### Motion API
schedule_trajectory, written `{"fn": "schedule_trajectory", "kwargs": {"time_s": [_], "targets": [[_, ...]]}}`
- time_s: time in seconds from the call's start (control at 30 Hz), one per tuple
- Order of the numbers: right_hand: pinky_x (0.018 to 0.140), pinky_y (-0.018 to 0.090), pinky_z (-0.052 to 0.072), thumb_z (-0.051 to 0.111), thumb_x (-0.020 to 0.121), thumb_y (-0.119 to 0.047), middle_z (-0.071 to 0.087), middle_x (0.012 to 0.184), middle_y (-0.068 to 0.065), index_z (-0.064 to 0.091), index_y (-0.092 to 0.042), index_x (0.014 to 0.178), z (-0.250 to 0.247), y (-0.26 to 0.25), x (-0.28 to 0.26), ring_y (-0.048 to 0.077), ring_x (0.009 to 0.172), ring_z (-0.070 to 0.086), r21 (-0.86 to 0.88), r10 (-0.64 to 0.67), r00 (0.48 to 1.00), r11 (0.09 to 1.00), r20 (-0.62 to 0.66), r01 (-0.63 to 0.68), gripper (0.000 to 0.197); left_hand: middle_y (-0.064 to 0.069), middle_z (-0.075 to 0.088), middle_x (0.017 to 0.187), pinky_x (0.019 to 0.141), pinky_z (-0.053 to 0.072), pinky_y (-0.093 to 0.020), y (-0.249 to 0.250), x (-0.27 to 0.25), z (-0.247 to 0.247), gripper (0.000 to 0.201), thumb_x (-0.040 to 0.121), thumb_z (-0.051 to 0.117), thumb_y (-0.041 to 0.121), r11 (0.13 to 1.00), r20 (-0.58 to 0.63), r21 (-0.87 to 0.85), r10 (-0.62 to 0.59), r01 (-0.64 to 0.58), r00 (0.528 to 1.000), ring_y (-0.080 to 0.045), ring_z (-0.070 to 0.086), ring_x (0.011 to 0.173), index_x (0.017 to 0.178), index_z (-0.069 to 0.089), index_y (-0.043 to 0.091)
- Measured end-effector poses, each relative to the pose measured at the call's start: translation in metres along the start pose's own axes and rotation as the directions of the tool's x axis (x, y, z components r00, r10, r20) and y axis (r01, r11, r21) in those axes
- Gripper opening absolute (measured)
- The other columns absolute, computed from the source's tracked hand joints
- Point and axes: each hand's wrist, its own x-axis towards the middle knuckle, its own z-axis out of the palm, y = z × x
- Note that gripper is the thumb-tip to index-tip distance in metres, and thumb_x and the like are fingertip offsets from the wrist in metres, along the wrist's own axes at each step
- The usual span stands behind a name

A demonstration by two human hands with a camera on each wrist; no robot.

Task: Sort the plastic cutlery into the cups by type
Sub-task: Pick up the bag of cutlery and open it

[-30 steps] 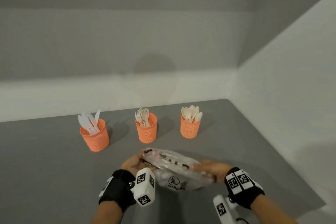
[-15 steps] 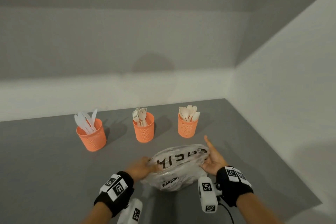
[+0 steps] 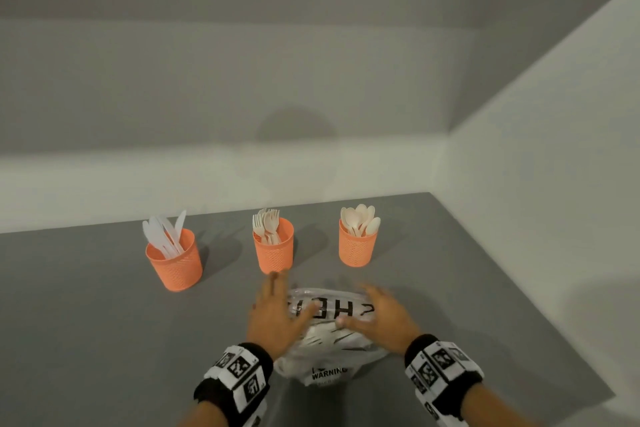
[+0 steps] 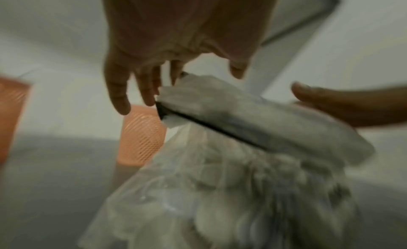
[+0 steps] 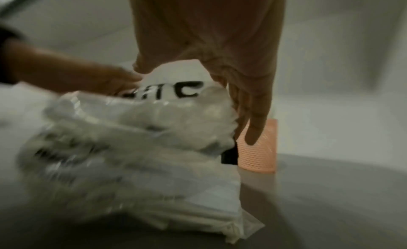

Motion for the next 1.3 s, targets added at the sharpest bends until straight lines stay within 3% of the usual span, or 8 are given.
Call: {"fn": "schedule_trajectory", "kwargs": {"time_s": [0.1, 0.2, 0.43, 0.67, 0.8, 0.97, 1.1, 1.3], "targets": [[0.081, 0.028, 0.041, 0.039, 0.079, -0.071, 0.056, 0.104, 0.001, 0.055, -0.018, 0.109, 0.014, 0.008, 0.002, 0.022, 0.103, 0.055, -0.266, -0.056, 0.998, 0.962, 0.029, 0.061, 0.063, 0.000, 0.053, 0.128, 0.091, 0.046, -0.041, -0.010, -0.007, 0.020, 0.080, 0.079, 0.021, 0.074, 0.944, 0.122, 0.255, 0.181, -0.207, 0.976, -0.023, 0.054, 0.116, 0.132, 0.048, 0.021], [0.060, 0.027, 0.028, 0.039, 0.096, -0.044, 0.041, 0.063, -0.005, 0.035, -0.027, 0.059, 0.016, 0.013, 0.008, 0.020, 0.069, 0.048, -0.239, -0.071, 0.996, 0.970, -0.057, 0.056, 0.041, 0.002, 0.057, 0.079, 0.066, 0.041, -0.031, -0.012, -0.001, 0.022, 0.058, 0.086, 0.017, 0.056, 0.961, 0.044, 0.169, 0.214, -0.218, 0.976, -0.022, 0.057, 0.077, 0.083, 0.060, 0.018], [0.042, 0.018, 0.033, 0.053, 0.091, -0.041, 0.055, 0.062, 0.027, 0.047, -0.004, 0.060, 0.006, 0.009, 0.037, 0.008, 0.042, 0.037, 0.319, 0.157, 0.986, 0.934, 0.046, -0.164, 0.049, 0.001, 0.025, 0.048, 0.050, 0.021, -0.026, -0.015, 0.042, 0.015, 0.054, 0.092, 0.055, 0.032, 0.954, 0.186, -0.273, -0.072, 0.122, 0.980, -0.012, 0.026, 0.045, 0.048, 0.026, 0.016], [0.044, 0.017, 0.043, 0.058, 0.090, -0.017, 0.058, 0.082, -0.002, 0.053, -0.015, 0.090, -0.010, 0.014, 0.055, 0.009, 0.064, 0.050, 0.696, 0.246, 0.968, 0.686, 0.056, -0.214, 0.005, -0.002, 0.033, 0.056, 0.058, 0.030, -0.026, -0.016, 0.078, 0.014, 0.046, 0.090, 0.059, 0.014, 0.804, 0.182, -0.507, -0.254, 0.312, 0.950, -0.016, 0.033, 0.056, 0.053, 0.031, 0.014], [0.045, 0.011, 0.046, 0.060, 0.088, -0.007, 0.057, 0.081, -0.001, 0.050, -0.009, 0.094, -0.003, 0.022, 0.057, 0.018, 0.068, 0.052, 0.696, 0.250, 0.967, 0.704, -0.054, -0.143, 0.012, -0.003, 0.052, 0.071, 0.071, 0.039, -0.030, -0.009, 0.080, 0.016, 0.021, 0.089, 0.056, 0.018, 0.912, 0.105, -0.310, -0.248, 0.268, 0.963, -0.025, 0.052, 0.077, 0.073, 0.045, 0.011], [0.069, 0.025, 0.050, 0.048, 0.090, -0.011, 0.056, 0.082, -0.002, 0.056, -0.015, 0.086, -0.001, 0.025, 0.044, 0.010, 0.074, 0.054, -0.079, -0.361, 0.857, 0.930, -0.367, 0.358, 0.010, -0.008, 0.058, 0.103, 0.074, 0.045, -0.034, -0.015, 0.065, 0.009, 0.021, 0.088, 0.050, 0.016, 0.969, -0.028, 0.217, 0.128, -0.118, 0.991, -0.028, 0.057, 0.091, 0.108, 0.054, 0.010], [0.070, 0.018, 0.040, 0.053, 0.081, -0.035, 0.059, 0.090, 0.002, 0.056, -0.018, 0.100, -0.005, 0.019, 0.015, 0.010, 0.079, 0.050, -0.362, -0.784, 0.591, 0.504, 0.190, 0.784, 0.026, 0.000, 0.060, 0.079, 0.053, 0.045, -0.022, -0.010, 0.038, -0.001, 0.014, 0.083, 0.046, 0.030, 0.800, -0.099, 0.062, 0.600, -0.597, 0.794, -0.016, 0.056, 0.063, 0.090, 0.054, 0.021], [0.084, 0.039, 0.050, 0.029, 0.076, -0.033, 0.061, 0.104, 0.021, 0.055, 0.000, 0.114, -0.006, 0.037, 0.030, 0.034, 0.089, 0.060, -0.485, -0.385, 0.681, 0.493, 0.623, 0.722, 0.056, 0.018, 0.062, 0.071, 0.057, 0.044, -0.012, -0.040, 0.017, 0.019, 0.032, 0.065, 0.043, 0.053, 0.472, 0.351, 0.397, 0.715, -0.787, 0.605, -0.001, 0.059, 0.061, 0.084, 0.061, 0.034]]}}
